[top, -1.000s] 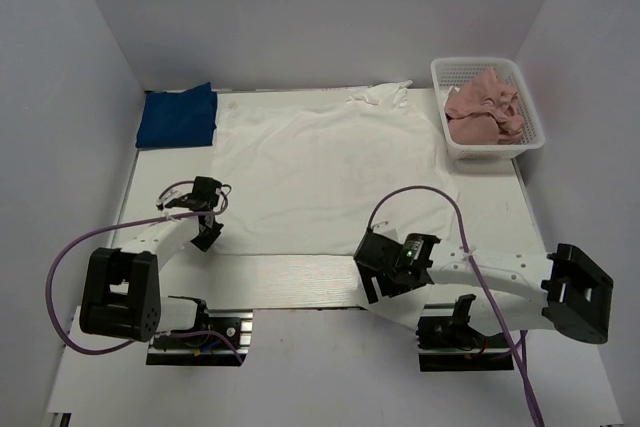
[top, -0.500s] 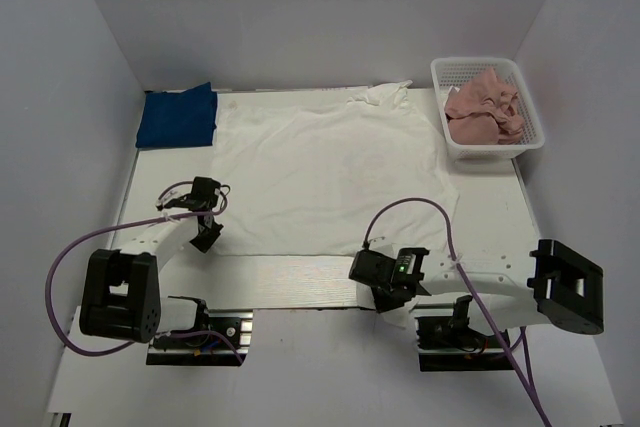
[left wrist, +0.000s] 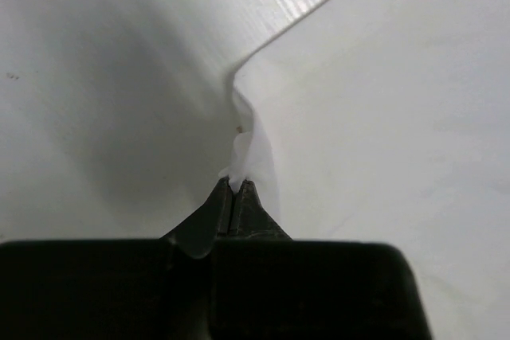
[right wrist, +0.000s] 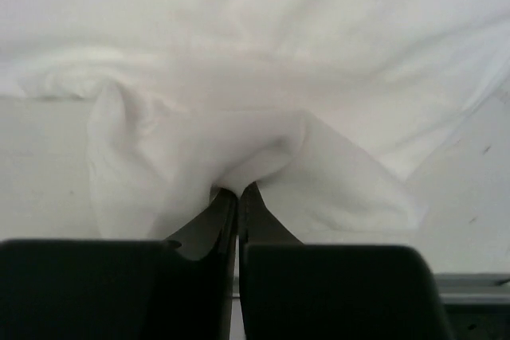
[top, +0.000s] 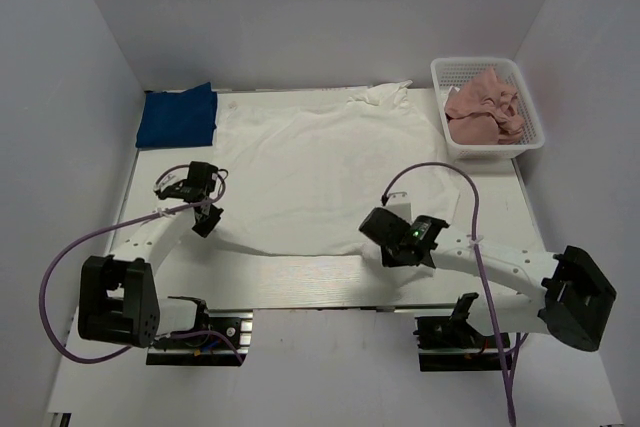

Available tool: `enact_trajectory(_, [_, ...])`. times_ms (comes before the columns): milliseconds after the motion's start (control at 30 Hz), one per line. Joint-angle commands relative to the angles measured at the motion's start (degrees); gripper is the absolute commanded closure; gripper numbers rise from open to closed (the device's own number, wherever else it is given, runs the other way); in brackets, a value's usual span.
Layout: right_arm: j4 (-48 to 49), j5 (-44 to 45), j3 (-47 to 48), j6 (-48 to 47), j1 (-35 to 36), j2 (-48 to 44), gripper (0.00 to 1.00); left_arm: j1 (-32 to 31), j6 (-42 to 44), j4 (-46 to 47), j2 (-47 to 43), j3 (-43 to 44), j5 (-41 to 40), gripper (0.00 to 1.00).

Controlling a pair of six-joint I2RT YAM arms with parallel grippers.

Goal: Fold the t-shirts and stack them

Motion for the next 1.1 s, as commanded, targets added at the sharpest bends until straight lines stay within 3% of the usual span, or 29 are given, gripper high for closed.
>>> enact_trajectory(0, [4.4, 4.2, 4.4, -9.4, -5.6, -1.5, 1.0, 0.2, 0.2, 0.9, 1.8, 4.4, 0.4, 1.0])
enact_trajectory(167, [12.4, 4.2, 11.2, -15.9, -14.3, 3.2, 1.0, 0.2, 0.2, -0.3, 6.6, 11.1, -0.9, 1.0])
enact_trajectory(267, [19.2, -0.2, 15.5, -20.4, -19.5, 6.5, 1.0, 1.3, 0.2, 1.1, 10.3, 14.8, -1.4, 1.0])
enact_trajectory(600, [20.0, -6.8, 35.4, -29.6, -32.7, 28.4, 1.0, 4.7, 0.2, 0.4, 28.0, 32.0, -0.7, 1.0])
enact_trajectory(633, [19.5, -7.0, 40.4, -30.0, -33.4, 31.3, 1.0, 4.7, 0.9, 0.9, 29.6, 34.8, -0.7, 0.93])
enact_trajectory(667, [18.6, -7.4, 41.8, -30.2, -33.9, 34.1, 1.0, 5.3, 0.9, 0.9, 31.2, 36.4, -0.7, 0.8])
enact_trajectory(700, [18.5, -7.7, 45.2, -30.9, -35.5, 35.7, 1.0, 5.3, 2.3, 0.9, 34.2, 39.7, 0.2, 0.4])
enact_trajectory(733, [17.8, -8.9, 46.5, -31.3, -35.9, 38.6, 0.83, 5.3, 2.9, 0.4, 35.6, 41.4, 0.2, 0.16])
enact_trajectory(767, [17.3, -9.2, 50.4, -31.4, -36.6, 41.4, 0.48, 5.9, 2.9, -0.7, 36.9, 43.3, 0.2, 0.02])
enact_trajectory(800, [15.6, -9.6, 54.2, -31.7, -36.9, 44.4, 0.1, 5.9, 2.9, -2.6, 37.8, 46.2, 0.2, 0.0])
enact_trajectory(933, [9.7, -10.7, 59.9, -32.2, -36.9, 47.8, 0.1, 5.9, 2.9, -2.4, 36.1, 45.9, 0.2, 0.0])
enact_trajectory(1067, [14.5, -14.6, 47.7, -30.5, -37.0, 39.9, 0.1, 5.9, 2.9, 1.6, 27.9, 38.2, 0.2, 0.0])
